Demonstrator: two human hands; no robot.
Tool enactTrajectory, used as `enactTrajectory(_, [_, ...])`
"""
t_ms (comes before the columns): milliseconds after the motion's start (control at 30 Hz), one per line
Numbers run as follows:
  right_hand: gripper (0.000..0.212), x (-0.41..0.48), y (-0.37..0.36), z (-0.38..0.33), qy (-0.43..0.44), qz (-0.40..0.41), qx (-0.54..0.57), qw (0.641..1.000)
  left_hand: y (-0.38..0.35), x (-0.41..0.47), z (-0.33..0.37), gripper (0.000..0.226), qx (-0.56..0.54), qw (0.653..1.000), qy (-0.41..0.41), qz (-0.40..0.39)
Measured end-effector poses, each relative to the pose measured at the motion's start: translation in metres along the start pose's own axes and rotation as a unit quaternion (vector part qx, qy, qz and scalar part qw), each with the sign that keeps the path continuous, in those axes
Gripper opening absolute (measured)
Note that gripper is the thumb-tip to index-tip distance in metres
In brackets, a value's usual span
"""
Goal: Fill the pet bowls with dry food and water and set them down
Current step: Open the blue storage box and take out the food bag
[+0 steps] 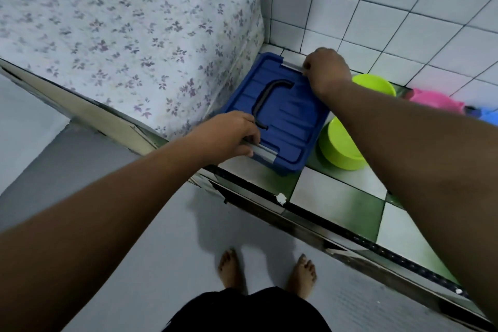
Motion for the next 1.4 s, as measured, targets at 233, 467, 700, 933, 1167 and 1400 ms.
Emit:
enactTrajectory(233, [0.030,-0.010,0.000,-0.014,0.071,0.023,-0.119,0.990,0.003,0.010,-0.006,0.025,-0.009,0.999,-0.022,-0.038])
enactTrajectory(467, [0.032,-0.007,-0.005,-0.018,0.107,0.025,-0.190,0.976,0.001,0.016,-0.007,0.025,0.001,0.997,-0.036,-0.062])
enactTrajectory(700, [0.033,-0.007,-0.006,-0.017,0.094,0.028,-0.171,0.980,-0.007,0.010,-0.007,0.022,0.007,0.997,-0.053,-0.050])
enactTrajectory(933, [0.028,0.003,-0.009,0.000,0.020,-0.009,-0.029,0.999,-0.022,-0.011,-0.008,0.018,0.095,0.979,-0.128,0.125])
enactTrajectory(1167, [0.028,0.005,-0.010,0.008,-0.054,-0.031,0.113,0.992,-0.049,-0.023,-0.014,0.008,0.148,0.928,-0.157,0.304])
enactTrajectory(1400, [0.035,0.012,-0.008,0.013,-0.116,-0.056,0.221,0.967,-0.054,-0.024,-0.015,0.011,0.150,0.921,-0.166,0.319])
Point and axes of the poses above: each hand's wrist, its own x-axis towards the middle knuckle, its own y-axis out of the back of the hand, z = x × y, the point moved 3 cm from there along x, towards the middle knuckle, and after that the axes turned 4 degrees about -y, right-handed, at the moved point
